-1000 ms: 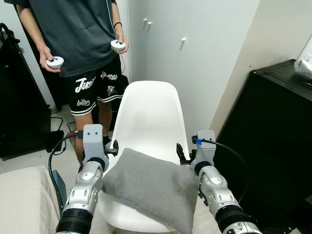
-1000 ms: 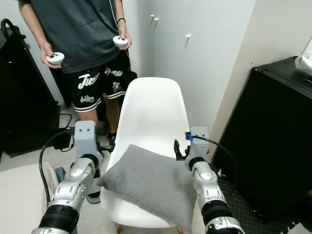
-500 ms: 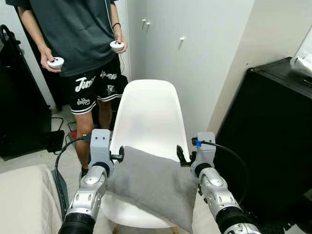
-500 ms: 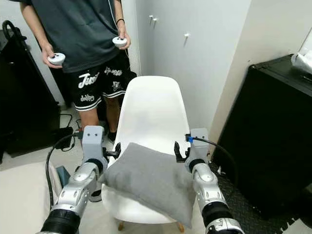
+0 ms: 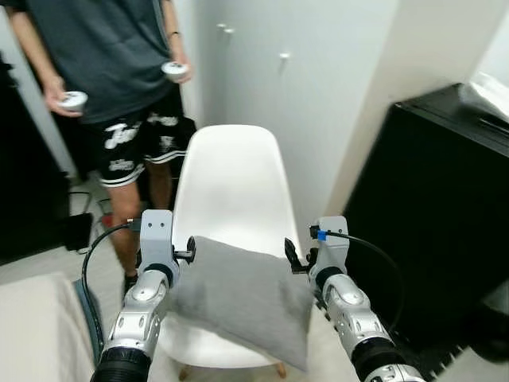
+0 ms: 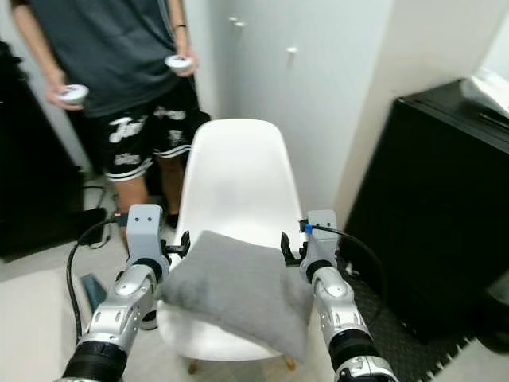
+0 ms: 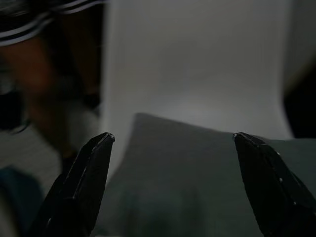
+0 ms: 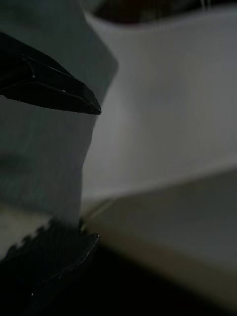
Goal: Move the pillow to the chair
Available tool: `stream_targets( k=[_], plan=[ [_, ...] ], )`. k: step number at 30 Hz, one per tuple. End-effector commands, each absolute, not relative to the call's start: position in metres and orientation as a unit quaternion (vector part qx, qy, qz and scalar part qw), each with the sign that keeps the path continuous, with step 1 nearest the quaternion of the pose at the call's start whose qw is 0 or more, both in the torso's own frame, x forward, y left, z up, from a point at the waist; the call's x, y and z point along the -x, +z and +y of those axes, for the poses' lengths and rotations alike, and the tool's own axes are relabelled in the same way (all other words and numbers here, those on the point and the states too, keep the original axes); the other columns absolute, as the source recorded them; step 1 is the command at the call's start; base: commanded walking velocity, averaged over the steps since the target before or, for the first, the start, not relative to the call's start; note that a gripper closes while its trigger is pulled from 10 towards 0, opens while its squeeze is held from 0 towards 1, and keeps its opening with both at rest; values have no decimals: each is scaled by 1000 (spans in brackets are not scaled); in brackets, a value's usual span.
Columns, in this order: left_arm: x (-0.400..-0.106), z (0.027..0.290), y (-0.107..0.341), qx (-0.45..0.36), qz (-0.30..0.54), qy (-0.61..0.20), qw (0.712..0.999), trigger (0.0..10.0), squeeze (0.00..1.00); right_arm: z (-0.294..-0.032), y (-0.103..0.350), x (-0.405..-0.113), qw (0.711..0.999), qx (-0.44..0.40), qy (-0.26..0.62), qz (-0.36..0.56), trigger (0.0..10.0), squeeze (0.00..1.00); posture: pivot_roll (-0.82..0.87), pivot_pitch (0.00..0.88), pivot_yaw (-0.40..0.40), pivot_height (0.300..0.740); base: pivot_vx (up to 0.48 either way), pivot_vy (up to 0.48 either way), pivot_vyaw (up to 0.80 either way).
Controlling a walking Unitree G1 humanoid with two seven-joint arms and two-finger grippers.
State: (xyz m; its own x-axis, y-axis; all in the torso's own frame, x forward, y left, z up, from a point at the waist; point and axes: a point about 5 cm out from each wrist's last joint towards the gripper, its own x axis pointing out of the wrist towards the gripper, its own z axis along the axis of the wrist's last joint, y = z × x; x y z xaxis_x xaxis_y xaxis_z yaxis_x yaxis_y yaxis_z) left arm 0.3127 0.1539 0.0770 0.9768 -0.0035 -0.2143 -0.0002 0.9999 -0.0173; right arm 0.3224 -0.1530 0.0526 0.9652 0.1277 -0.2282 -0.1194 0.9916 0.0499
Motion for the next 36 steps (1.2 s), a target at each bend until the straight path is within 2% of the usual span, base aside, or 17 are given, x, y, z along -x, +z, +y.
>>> stream_targets(
  k=[1,36],
  plan=[
    [-312,152,75,5,113,-5,994,10000,0,-154,46,-318,990,-11,64,128,10000,0,-45,58,-40,740,0,0,-800],
    [-312,154,68,-9,128,1,992,10000,0,-168,34,-314,987,2,20,161,10000,0,-41,37,-42,740,0,0,-800]
  ],
)
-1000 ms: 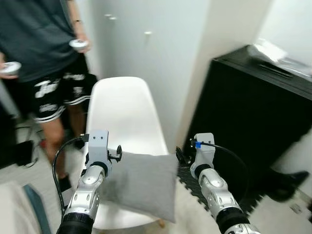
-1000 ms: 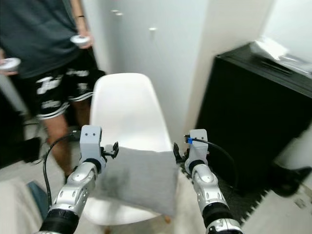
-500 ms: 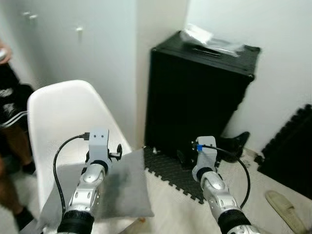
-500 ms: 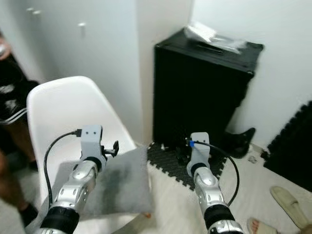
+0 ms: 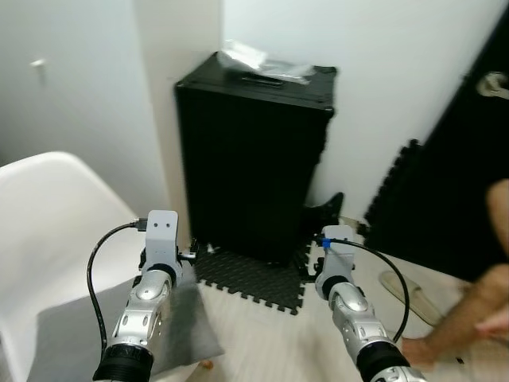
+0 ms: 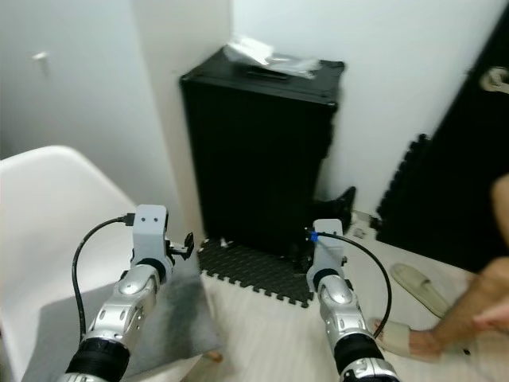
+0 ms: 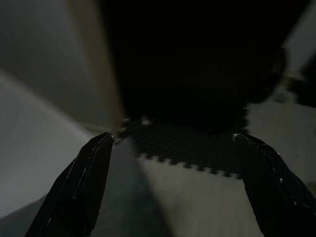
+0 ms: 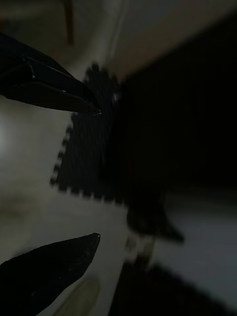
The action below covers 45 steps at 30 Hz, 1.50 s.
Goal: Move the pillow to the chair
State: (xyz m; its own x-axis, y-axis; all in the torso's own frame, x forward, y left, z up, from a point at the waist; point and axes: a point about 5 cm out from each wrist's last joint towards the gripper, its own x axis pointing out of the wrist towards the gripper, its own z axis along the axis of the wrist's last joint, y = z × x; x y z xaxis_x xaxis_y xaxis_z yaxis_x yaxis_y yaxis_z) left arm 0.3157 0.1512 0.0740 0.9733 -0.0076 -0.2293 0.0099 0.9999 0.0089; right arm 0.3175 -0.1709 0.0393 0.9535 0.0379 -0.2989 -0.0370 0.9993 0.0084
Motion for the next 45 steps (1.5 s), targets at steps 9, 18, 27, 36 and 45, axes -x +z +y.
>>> stream_targets(
  k=[9,18,27,36,45],
  plan=[
    [-312,156,68,-7,130,5,992,10000,0,-173,32,-313,987,-3,13,162,10000,0,-42,35,-40,740,0,0,-800],
    [-311,161,65,-16,135,7,991,10000,0,-173,25,-310,984,-6,3,180,10000,0,-33,32,-27,740,0,0,-800],
    [-307,173,54,-26,156,15,987,10000,0,-177,12,-300,978,-11,-11,209,10000,0,-32,39,-21,740,0,0,-800],
    [-305,168,51,-10,160,18,987,10000,0,-181,13,-301,978,-6,-21,207,10000,0,-42,45,-22,740,0,0,-800],
    [-307,164,53,-12,155,8,988,10000,0,-181,19,-306,980,-3,-23,196,10000,0,-43,50,-27,740,0,0,-800]
  ],
)
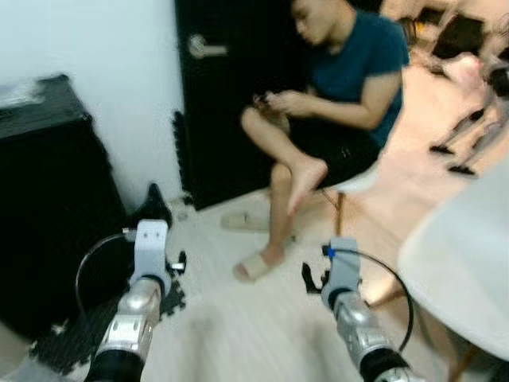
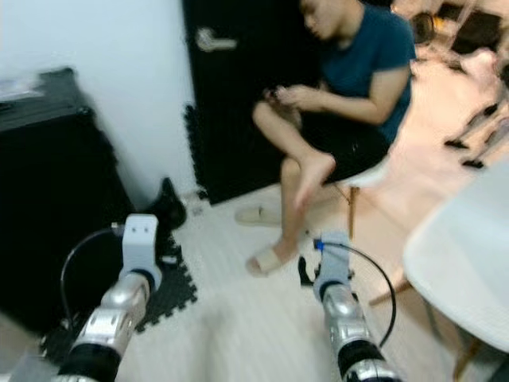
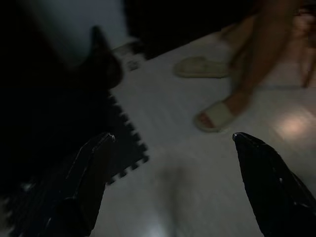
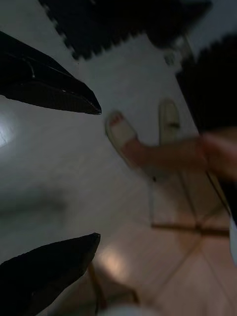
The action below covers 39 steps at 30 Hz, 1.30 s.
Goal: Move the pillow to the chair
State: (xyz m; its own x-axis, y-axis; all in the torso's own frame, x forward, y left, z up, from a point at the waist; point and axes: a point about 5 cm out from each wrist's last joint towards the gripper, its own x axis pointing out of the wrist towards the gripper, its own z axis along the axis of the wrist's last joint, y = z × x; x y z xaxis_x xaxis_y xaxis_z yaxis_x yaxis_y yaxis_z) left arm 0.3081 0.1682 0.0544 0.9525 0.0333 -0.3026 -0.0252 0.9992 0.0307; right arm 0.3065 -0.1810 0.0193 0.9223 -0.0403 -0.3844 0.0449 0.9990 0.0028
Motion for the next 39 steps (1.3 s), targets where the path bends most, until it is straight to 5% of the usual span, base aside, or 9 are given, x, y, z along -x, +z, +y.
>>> stream_targets(
  k=[1,30,39],
  plan=[
    [-307,164,52,-12,155,7,988,10000,0,-181,19,-306,980,-2,-23,196,10000,0,-43,50,-27,740,0,0,-800],
    [-307,163,54,-18,150,9,988,10000,0,-181,18,-306,980,-4,-27,196,10000,0,-45,51,-31,740,0,0,-800],
    [-310,159,61,4,126,-12,992,10000,0,-176,17,-307,979,-6,-16,205,10000,0,-48,45,-32,740,56,0,0]
  ],
)
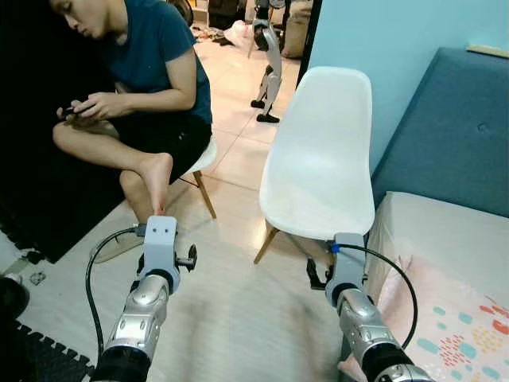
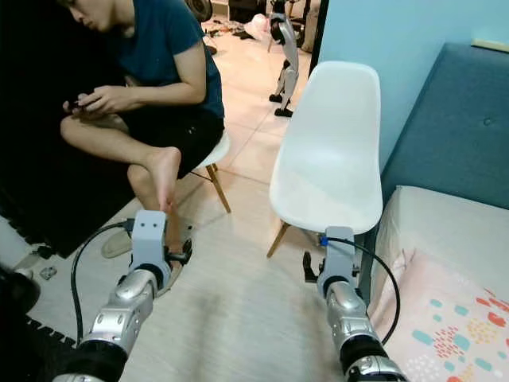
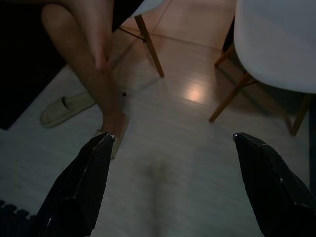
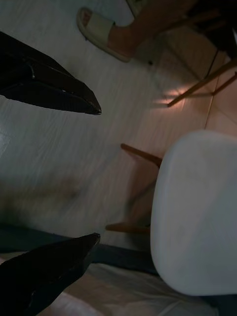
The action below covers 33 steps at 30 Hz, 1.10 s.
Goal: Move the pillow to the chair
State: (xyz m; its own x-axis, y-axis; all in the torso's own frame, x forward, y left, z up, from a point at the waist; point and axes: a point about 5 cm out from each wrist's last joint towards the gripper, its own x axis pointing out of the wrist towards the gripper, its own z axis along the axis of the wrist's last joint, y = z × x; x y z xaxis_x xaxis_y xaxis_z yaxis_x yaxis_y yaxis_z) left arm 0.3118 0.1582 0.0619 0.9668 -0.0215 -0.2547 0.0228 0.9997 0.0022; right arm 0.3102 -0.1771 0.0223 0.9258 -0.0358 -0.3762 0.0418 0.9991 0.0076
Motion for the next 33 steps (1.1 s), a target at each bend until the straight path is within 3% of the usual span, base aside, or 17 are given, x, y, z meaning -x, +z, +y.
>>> stream_targets(
  k=[1,33],
  plan=[
    [-310,159,61,3,126,-12,992,10000,0,-175,17,-307,979,-6,-15,205,10000,0,-47,45,-33,740,307,0,0],
    [-309,158,59,2,127,-20,992,10000,0,-177,19,-307,981,-11,-18,191,10000,0,-52,44,-27,740,304,0,0]
  ],
)
